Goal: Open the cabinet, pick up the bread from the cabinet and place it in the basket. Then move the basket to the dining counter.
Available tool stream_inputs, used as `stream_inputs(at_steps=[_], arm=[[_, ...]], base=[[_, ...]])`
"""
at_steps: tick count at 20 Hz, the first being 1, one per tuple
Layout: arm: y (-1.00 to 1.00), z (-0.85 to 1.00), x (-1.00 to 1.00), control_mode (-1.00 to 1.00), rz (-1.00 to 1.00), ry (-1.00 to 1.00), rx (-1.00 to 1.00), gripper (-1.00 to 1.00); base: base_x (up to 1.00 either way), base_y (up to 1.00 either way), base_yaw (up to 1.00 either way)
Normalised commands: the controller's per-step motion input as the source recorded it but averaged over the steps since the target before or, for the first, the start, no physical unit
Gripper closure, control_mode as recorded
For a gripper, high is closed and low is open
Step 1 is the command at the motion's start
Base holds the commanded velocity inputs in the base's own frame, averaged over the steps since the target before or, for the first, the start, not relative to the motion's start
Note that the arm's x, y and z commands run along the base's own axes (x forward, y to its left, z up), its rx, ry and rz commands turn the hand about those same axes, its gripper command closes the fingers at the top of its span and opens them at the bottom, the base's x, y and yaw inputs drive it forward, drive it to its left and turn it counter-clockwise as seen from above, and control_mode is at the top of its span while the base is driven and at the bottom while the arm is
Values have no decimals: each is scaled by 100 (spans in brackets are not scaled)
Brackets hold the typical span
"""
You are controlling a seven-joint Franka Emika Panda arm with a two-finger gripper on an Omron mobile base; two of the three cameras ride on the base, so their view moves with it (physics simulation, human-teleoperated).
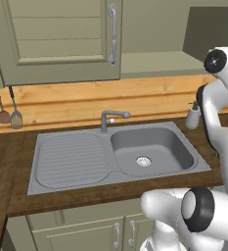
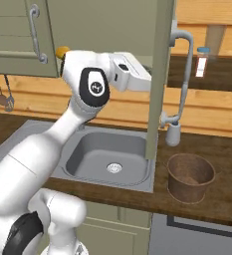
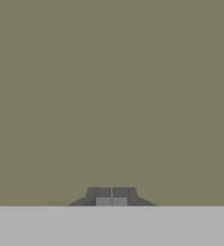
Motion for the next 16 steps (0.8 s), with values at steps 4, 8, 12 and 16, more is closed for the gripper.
stream_inputs(at_steps=[4,8,12,16], arm=[[43,9,-47,-100,1,-3,1,100],[100,37,-83,-100,11,-6,0,100],[100,63,-80,-100,30,0,-2,100],[100,71,-49,-100,38,11,-1,100]], base=[[0,0,0],[0,0,0],[0,0,0],[0,0,0]])
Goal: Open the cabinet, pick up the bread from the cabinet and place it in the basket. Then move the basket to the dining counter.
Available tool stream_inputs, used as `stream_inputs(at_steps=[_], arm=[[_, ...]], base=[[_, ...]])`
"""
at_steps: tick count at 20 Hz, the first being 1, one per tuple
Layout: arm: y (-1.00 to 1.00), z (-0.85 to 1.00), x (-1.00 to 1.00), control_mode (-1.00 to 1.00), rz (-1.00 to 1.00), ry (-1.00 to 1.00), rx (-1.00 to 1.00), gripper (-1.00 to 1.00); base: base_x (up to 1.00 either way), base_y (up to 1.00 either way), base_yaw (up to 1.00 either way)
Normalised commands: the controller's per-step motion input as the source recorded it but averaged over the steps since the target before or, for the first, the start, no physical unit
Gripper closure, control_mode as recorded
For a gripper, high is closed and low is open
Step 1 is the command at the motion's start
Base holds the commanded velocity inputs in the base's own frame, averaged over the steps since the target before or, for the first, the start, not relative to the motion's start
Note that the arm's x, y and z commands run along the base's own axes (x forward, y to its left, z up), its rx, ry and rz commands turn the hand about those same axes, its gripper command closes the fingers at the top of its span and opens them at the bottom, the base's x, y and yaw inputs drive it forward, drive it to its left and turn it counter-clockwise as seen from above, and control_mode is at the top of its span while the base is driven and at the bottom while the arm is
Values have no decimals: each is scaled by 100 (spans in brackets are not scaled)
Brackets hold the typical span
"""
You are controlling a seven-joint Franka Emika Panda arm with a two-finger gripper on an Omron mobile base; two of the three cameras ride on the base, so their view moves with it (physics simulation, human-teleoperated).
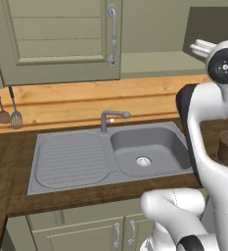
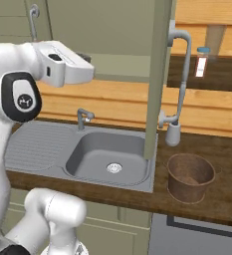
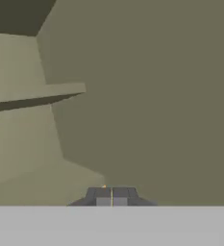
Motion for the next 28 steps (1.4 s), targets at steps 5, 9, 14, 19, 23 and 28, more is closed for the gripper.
stream_inputs(at_steps=[5,9,14,19,23,28], arm=[[100,49,-11,-100,44,35,0,100],[100,-7,13,-100,28,17,4,100],[76,-3,9,-100,13,14,4,100],[56,-30,38,-100,10,4,10,-100],[51,-7,59,-100,11,0,1,-100],[23,1,53,-100,4,0,-4,-100]], base=[[0,0,0],[0,0,0],[0,0,0],[0,0,0],[0,0,0],[0,0,0]])
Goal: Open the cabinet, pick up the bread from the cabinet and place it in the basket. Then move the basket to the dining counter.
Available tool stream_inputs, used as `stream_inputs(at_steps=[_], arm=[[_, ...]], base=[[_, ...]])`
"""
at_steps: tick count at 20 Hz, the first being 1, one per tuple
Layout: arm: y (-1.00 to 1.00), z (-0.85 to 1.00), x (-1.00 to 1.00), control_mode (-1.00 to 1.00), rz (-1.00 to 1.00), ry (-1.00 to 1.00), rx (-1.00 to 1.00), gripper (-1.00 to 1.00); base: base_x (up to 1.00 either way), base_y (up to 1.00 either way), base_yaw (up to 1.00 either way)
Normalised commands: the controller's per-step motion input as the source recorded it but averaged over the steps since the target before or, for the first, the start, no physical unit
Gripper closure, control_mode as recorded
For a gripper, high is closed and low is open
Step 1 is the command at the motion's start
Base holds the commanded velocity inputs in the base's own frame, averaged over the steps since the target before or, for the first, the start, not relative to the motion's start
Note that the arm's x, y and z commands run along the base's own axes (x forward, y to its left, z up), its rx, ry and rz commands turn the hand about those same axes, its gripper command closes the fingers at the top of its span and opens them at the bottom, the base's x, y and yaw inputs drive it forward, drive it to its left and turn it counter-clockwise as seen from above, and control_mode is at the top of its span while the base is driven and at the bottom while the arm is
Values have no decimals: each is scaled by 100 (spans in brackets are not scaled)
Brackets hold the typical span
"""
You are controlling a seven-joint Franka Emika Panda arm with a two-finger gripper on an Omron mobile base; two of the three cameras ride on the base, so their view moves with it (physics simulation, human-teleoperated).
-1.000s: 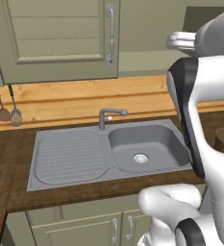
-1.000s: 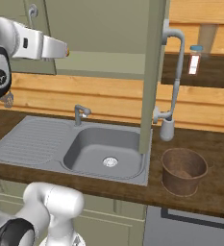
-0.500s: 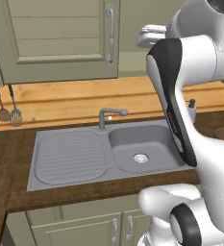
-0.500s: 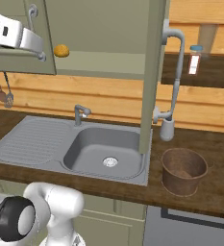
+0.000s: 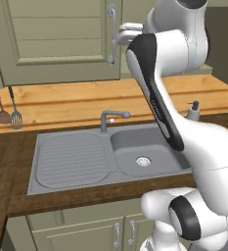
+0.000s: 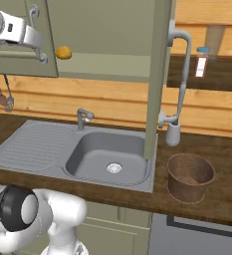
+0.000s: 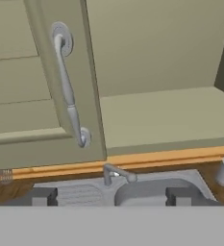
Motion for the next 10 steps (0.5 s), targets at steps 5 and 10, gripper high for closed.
stream_inputs(at_steps=[5,10], arm=[[20,0,63,-100,0,0,-10,-100],[28,0,62,-100,0,0,-9,-100]], base=[[0,0,0],[0,0,0]])
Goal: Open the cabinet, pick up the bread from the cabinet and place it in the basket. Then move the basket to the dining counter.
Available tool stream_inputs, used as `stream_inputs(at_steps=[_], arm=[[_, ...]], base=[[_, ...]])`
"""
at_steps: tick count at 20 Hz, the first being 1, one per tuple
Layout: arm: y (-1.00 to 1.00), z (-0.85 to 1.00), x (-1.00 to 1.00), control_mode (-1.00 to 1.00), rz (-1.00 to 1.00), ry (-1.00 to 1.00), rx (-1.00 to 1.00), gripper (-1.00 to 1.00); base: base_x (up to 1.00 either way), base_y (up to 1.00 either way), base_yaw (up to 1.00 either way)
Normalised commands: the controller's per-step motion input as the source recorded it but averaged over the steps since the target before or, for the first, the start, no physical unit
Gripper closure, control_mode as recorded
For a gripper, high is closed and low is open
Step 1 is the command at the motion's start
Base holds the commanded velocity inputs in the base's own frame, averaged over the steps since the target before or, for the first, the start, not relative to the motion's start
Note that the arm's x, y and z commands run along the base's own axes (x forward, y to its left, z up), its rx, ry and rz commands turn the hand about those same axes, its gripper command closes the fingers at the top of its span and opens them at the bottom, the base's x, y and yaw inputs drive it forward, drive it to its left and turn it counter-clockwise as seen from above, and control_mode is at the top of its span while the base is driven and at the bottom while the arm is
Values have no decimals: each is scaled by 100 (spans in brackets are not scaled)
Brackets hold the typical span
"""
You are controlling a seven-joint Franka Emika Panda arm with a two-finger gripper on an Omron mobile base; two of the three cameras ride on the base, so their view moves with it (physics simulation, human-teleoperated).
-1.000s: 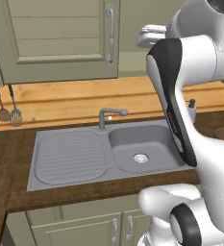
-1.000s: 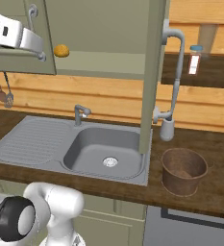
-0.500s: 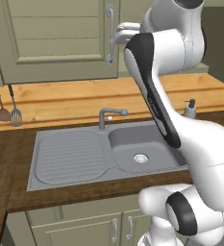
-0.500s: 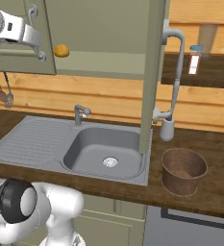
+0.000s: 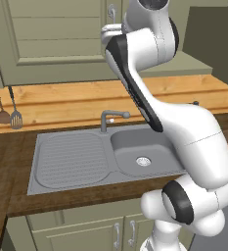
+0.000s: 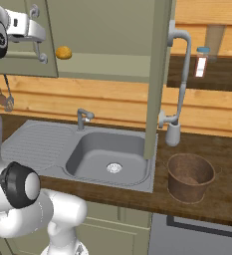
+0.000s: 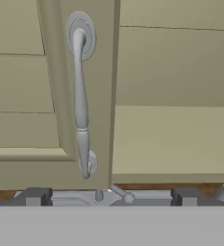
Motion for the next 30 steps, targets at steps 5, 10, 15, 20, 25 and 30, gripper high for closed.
stream_inputs(at_steps=[5,10,15,20,25,30], arm=[[11,0,59,-100,0,0,-2,-100],[13,-3,56,-100,0,0,0,-100],[26,-1,54,-100,0,0,0,-100],[8,0,47,-100,0,0,0,-100],[17,-12,51,-100,0,0,0,100],[24,-27,63,-100,0,0,0,100]], base=[[0,0,0],[0,0,0],[0,0,0],[0,0,0],[0,0,0],[0,0,0]])
